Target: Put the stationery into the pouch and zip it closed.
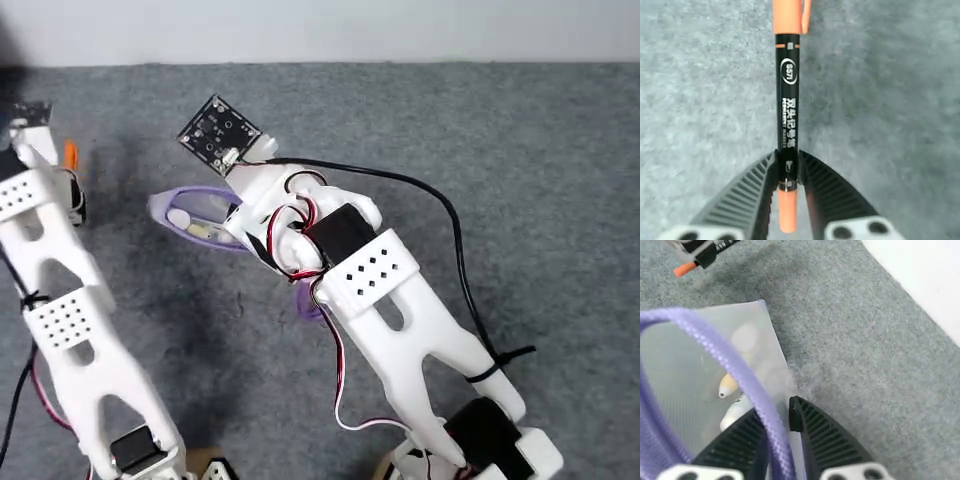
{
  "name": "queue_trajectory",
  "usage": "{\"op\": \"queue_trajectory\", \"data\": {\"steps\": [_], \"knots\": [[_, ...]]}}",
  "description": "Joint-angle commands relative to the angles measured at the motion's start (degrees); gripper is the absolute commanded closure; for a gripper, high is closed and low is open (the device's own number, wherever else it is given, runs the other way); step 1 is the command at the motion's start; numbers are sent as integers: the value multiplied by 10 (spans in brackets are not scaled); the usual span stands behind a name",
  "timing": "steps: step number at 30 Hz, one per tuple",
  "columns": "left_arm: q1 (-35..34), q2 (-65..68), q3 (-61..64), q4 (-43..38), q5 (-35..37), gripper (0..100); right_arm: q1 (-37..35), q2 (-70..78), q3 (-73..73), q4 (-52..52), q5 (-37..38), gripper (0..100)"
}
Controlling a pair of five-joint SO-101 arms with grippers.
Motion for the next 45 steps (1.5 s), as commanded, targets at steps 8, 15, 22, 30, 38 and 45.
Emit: {"op": "queue_trajectory", "data": {"steps": [8, 15, 22, 30, 38, 45], "knots": [[1, -400, 405, 11, -78, 989, 12, -26, -19, -4, -24, 991], [2, -643, 681, 9, -151, 989, 12, -26, -20, -5, -62, 991], [44, -808, 899, -22, -176, 989, 12, -41, -21, -5, -65, 991], [159, -942, 1091, -68, -173, 989, 47, -47, -21, -16, -69, 991], [290, -1041, 1156, -118, -30, 933, 53, -47, -19, -29, -93, 991], [268, -1079, 1150, -80, 52, 628, 55, -47, -19, -29, -93, 991]]}}
